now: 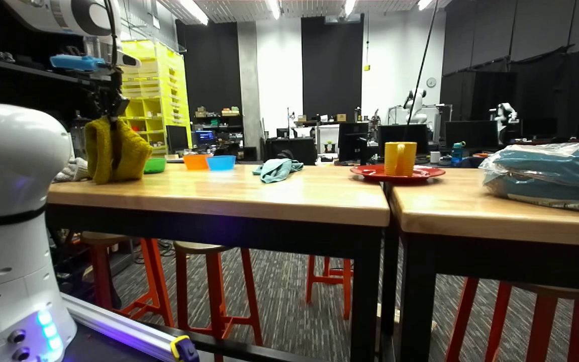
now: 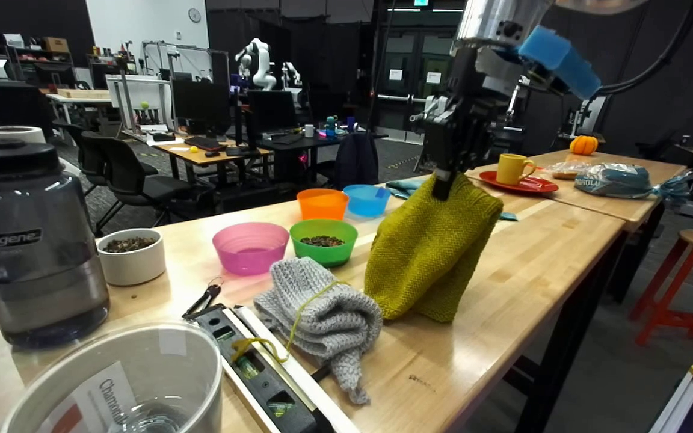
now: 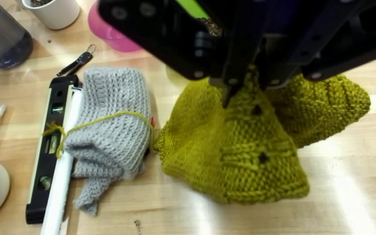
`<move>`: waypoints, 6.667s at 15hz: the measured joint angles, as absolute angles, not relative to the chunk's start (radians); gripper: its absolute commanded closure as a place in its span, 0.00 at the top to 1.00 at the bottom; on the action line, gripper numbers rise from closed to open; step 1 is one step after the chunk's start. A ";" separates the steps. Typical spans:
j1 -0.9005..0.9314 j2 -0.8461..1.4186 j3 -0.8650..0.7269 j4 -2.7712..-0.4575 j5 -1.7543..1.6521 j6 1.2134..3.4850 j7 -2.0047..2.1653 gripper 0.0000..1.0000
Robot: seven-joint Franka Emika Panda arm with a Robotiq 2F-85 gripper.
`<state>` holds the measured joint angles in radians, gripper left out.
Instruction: Fold the yellow cloth in half from right to left.
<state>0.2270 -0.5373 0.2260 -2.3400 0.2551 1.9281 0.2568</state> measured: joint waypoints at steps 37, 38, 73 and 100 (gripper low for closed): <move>0.148 -0.445 0.273 -2.454 0.123 2.382 0.500 1.00; 0.148 -0.447 0.281 -2.457 0.117 2.382 0.496 1.00; 0.332 -0.242 0.340 -2.443 0.228 2.242 0.267 1.00; 0.189 -0.559 0.184 -2.365 0.157 1.796 0.217 1.00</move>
<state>0.1887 -0.5590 0.1842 -2.3646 0.1570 1.7958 0.2170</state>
